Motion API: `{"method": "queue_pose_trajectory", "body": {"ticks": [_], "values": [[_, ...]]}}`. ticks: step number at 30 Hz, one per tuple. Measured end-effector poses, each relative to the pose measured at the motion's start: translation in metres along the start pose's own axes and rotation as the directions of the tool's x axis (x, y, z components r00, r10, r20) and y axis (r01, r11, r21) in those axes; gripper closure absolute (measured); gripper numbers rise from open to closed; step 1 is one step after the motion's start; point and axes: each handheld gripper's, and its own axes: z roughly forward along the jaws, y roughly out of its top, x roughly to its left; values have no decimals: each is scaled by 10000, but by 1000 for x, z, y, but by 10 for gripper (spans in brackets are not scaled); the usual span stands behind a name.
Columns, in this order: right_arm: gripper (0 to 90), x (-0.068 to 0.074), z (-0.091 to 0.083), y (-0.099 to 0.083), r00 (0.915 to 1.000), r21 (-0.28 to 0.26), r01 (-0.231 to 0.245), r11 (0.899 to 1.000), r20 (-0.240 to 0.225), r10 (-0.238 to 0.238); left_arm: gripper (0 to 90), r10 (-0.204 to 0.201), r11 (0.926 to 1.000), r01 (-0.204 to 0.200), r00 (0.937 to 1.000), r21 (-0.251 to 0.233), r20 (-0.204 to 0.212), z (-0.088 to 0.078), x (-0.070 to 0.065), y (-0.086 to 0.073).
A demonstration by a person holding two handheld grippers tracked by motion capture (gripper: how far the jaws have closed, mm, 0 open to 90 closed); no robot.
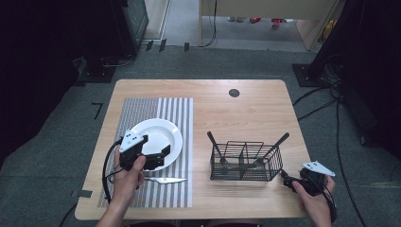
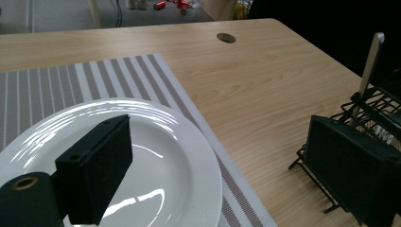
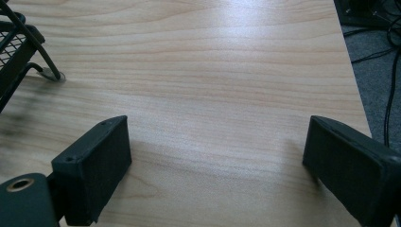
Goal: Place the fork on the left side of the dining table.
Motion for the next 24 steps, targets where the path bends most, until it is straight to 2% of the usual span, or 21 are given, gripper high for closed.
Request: {"method": "queue_pose_trajectory", "body": {"ticks": [9, 13, 15, 24], "values": [[79, 0, 0, 0, 10000, 2, -3, 10000, 2, 3, 90, 134, 9995, -120, 9989, -297, 453, 10, -19, 15], [79, 0, 0, 0, 10000, 1, -4, 10000, 1, 4, 103, 157, 9994, -134, 9974, -329, 706, 16, -27, 20], [79, 0, 0, 0, 10000, 1, -4, 10000, 2, 4, 140, 206, 9993, -184, 9977, -339, 653, 19, -32, 21], [79, 0, 0, 0, 10000, -1, -4, 10000, 1, 4, 141, 189, 9994, -155, 9941, -325, 1064, 32, -48, 28]]}}
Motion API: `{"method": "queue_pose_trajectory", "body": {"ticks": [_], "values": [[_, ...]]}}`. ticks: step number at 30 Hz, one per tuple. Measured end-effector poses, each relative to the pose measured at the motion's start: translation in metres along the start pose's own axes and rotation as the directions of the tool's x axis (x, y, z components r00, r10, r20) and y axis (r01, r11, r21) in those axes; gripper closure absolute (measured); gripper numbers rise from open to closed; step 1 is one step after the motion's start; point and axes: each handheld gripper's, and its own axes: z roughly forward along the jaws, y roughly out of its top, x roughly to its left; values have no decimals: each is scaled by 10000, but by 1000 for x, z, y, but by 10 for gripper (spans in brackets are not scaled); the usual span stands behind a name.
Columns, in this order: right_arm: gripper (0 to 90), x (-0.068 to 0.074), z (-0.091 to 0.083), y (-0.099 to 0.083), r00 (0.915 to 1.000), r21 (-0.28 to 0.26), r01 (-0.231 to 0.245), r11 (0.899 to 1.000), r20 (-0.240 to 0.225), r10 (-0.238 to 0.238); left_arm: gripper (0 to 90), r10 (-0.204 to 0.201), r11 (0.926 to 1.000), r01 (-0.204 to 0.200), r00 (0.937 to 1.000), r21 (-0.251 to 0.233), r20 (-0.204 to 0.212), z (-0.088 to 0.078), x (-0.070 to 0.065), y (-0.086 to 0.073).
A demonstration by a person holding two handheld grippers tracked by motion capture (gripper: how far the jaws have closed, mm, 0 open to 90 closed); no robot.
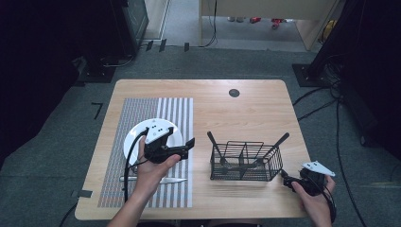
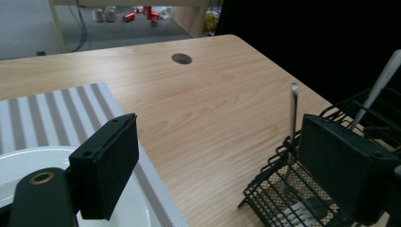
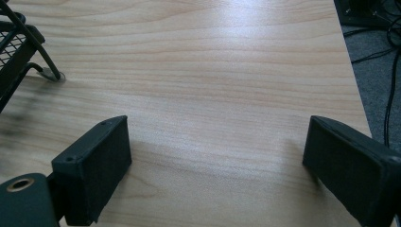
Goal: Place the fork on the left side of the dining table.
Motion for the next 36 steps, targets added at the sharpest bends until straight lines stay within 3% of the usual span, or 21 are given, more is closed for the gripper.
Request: {"method": "queue_pose_trajectory", "body": {"ticks": [10, 13, 15, 20, 24, 28, 32, 36], "values": [[79, 0, 0, 0, 10000, 13, 28, 10000, -15, -28, 173, 2, 9998, -12, 9990, 218, 457, 19, -13, 5], [79, 0, 0, 0, 10000, 13, 35, 10000, -19, -35, 256, -3, 9994, -15, 9986, 344, 525, 24, -16, 4], [78, 0, 0, 0, 10000, 13, 36, 10000, -23, -36, 346, -192, 9991, 158, 9961, 399, 861, 27, -16, 3], [78, 0, 0, 0, 10000, 16, 33, 10000, -23, -33, 433, -240, 9995, 211, 9917, 241, 1261, 30, -19, 5], [78, 0, 0, 0, 10000, 18, 31, 10000, -17, -31, 510, -236, 9992, 186, 9892, 363, 1444, 36, -21, 6], [79, 0, 0, 0, 10000, 17, 31, 10000, -16, -31, 594, -393, 9984, 312, 9828, 471, 1806, 41, -21, 6], [79, 0, 0, 0, 10000, 15, 31, 10000, -17, -31, 682, -249, 9984, 155, 9840, 544, 1766, 46, -24, 7], [78, 0, 0, 0, 10000, 12, 32, 10000, -17, -32, 814, -217, 9983, 105, 9796, 565, 1999, 47, -25, 9]]}}
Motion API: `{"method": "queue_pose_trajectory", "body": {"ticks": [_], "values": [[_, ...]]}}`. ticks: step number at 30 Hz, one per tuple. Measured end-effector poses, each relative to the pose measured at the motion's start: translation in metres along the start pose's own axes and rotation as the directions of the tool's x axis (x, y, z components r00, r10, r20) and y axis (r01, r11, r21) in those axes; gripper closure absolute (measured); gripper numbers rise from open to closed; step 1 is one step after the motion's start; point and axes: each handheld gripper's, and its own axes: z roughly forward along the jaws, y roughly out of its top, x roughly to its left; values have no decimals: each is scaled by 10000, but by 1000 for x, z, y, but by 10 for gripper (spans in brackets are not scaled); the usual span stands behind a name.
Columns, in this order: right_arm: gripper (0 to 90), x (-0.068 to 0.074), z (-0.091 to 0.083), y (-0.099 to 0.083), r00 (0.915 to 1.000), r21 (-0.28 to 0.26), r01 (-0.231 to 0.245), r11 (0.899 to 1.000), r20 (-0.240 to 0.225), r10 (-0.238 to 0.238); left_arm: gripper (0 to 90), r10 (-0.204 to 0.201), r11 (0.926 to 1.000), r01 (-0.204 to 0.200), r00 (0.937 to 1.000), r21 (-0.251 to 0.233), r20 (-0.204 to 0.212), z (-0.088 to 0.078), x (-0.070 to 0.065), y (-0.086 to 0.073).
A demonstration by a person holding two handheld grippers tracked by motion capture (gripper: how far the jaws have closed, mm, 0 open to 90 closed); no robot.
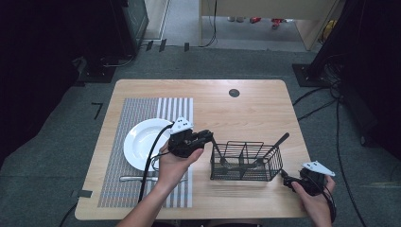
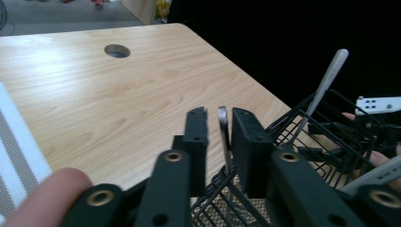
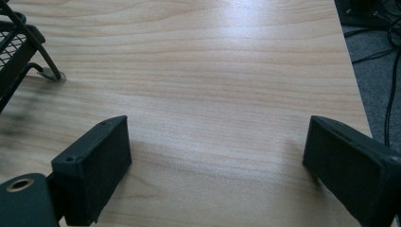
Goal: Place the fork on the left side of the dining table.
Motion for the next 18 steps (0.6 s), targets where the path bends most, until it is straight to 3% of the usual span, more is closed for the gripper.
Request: {"method": "queue_pose_trajectory", "body": {"ticks": [2, 4, 7, 12, 18], "values": [[78, 0, 0, 0, 10000, 3, 0, 10000, -3, 0, 843, 35, 10000, -35, 9999, -28, 144, 0, -1, 1], [79, 0, 0, 0, 10000, 3, 0, 10000, -1, 0, 864, -1, 10000, 7, 9978, -94, 667, 0, 0, 1], [78, 0, 0, 0, 10000, 3, 3, 10000, 0, -3, 885, -2, 9999, 16, 9942, -133, 1078, -1, -1, 1], [78, 0, 0, 0, 10000, -11, 3, 10000, -5, -3, 891, 298, 9994, -277, 9933, -204, 1119, -5, -7, 5], [79, 0, 0, 0, 10000, -3, -4, 10000, 0, 4, 891, 157, 9974, -57, 9901, -717, 1395, -17, -9, 14]]}}
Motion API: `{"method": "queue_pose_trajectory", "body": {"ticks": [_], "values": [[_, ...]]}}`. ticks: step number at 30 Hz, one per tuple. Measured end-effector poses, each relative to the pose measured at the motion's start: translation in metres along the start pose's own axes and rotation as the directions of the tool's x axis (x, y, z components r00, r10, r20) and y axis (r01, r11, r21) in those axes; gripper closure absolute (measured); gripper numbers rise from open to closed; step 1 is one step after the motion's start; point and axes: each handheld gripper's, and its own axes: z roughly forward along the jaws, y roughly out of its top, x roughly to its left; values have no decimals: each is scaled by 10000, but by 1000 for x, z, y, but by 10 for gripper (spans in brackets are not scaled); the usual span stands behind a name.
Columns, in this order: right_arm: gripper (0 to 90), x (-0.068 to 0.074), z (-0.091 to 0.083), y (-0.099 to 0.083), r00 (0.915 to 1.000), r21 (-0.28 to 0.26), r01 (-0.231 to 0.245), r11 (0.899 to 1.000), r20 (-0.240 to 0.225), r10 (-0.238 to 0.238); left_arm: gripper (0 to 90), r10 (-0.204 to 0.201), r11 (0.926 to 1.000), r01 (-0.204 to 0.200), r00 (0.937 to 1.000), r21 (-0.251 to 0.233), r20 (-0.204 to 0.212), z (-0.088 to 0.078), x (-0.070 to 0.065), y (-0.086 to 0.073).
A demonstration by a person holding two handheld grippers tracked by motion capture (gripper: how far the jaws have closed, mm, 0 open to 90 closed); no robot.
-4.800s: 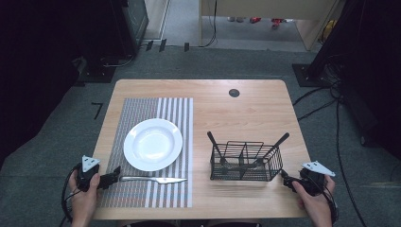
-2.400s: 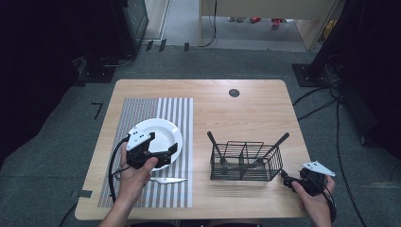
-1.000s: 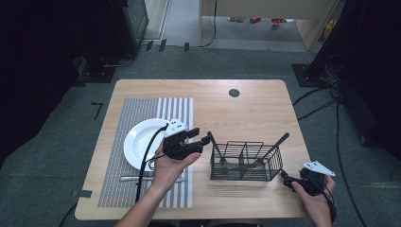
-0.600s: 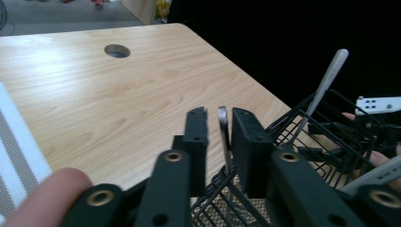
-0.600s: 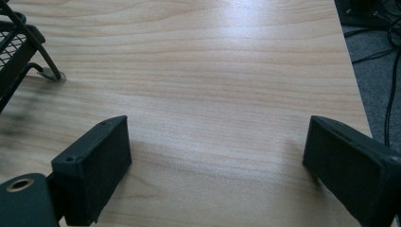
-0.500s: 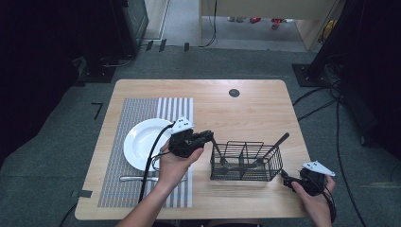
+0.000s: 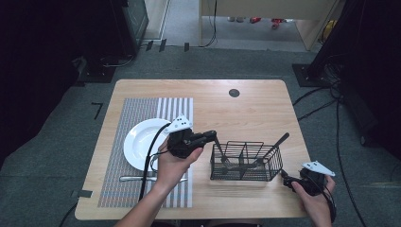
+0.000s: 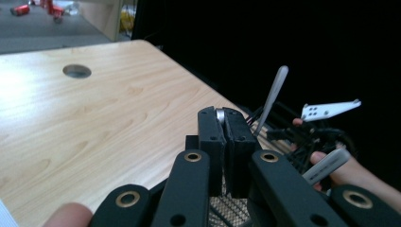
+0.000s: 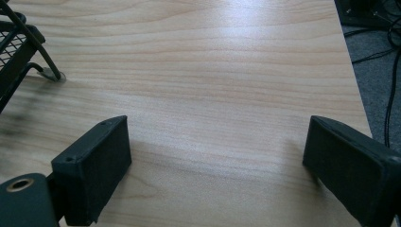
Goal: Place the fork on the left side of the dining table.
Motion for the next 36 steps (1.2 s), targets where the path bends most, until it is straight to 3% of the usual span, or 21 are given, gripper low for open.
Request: {"method": "queue_pose_trajectory", "body": {"ticks": [3, 5, 11, 16, 22, 27, 36], "values": [[78, 0, 0, 0, 10000, -1, -2, 10000, -6, 2, 892, 98, 9990, -88, 9997, -434, 230, -8, -1, 5], [78, 0, 0, 0, 10000, 0, 0, 10000, 1, 0, 891, 239, 9973, -232, 9997, -691, 89, -13, -1, 8], [78, 0, 0, 0, 10000, 0, 0, 10000, 0, 0, 891, -72, 9878, 108, 9997, -1556, 240, -31, 3, 16], [78, 0, 0, 0, 10000, 0, 0, 10000, 2, 0, 891, -178, 9810, 262, 9988, -1922, 453, -46, 6, 24], [78, 0, 0, 0, 10000, -3, 7, 10000, -6, -7, 891, -265, 9632, 339, 9992, -2668, 314, -62, 12, 31], [79, 0, 0, 0, 10000, -2, 2, 10000, 3, -2, 891, -412, 9545, 448, 9990, -2947, 182, -71, 20, 37], [79, 0, 0, 0, 10000, -2, 2, 10000, 0, -2, 891, -744, 9370, 552, 9963, -3448, -427, -86, 40, 44]]}}
